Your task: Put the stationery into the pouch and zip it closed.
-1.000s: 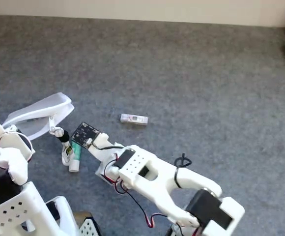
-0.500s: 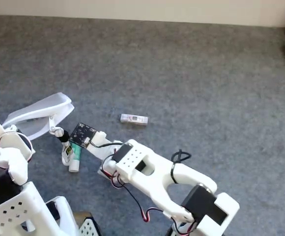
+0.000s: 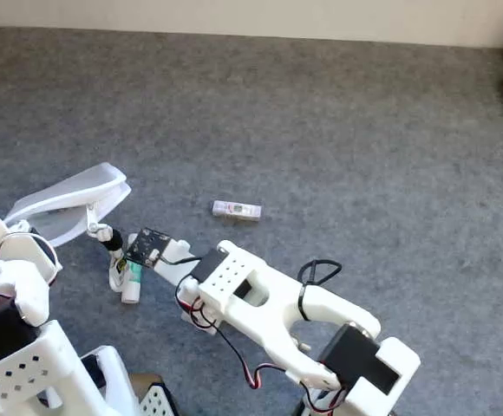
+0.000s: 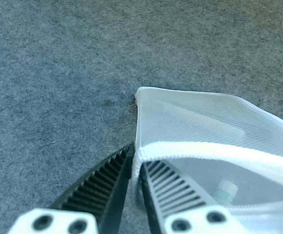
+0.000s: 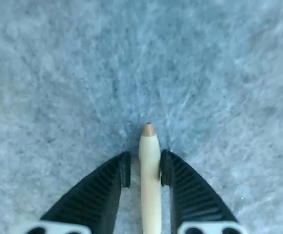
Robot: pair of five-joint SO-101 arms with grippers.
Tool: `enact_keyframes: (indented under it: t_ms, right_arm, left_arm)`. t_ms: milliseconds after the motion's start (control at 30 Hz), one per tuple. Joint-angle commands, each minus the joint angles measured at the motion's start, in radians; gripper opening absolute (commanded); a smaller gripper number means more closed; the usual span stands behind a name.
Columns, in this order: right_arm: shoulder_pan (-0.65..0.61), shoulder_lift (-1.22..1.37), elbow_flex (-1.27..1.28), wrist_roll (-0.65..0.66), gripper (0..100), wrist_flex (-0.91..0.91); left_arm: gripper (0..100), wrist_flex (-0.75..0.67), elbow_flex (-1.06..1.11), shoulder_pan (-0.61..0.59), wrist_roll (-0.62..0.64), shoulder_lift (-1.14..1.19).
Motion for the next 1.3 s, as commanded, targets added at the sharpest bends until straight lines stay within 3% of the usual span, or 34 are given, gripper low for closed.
enact_keyframes:
  t_ms: [0, 333, 667, 1267]
  right_arm:
    - [-0.007, -0.002, -0.027, 0.014, 9.7, 0.022]
    - [-0.045, -0.008, -0.024, 0.014, 0.4, 0.025]
    - [-0.039, -0.185, -0.022, 0.009, 0.4, 0.131]
    - [-0.039, -0.661, 0.122, 0.008, 0.4, 0.133]
  left_arm:
    - [1, -0.020, -0.004, -0.008, 0.008, 0.012]
    - [1, -0.020, -0.004, -0.007, 0.008, 0.012]
    - [1, -0.020, -0.004, -0.004, 0.008, 0.012]
    - [1, -0.018, -0.027, 0.275, -0.041, 0.010]
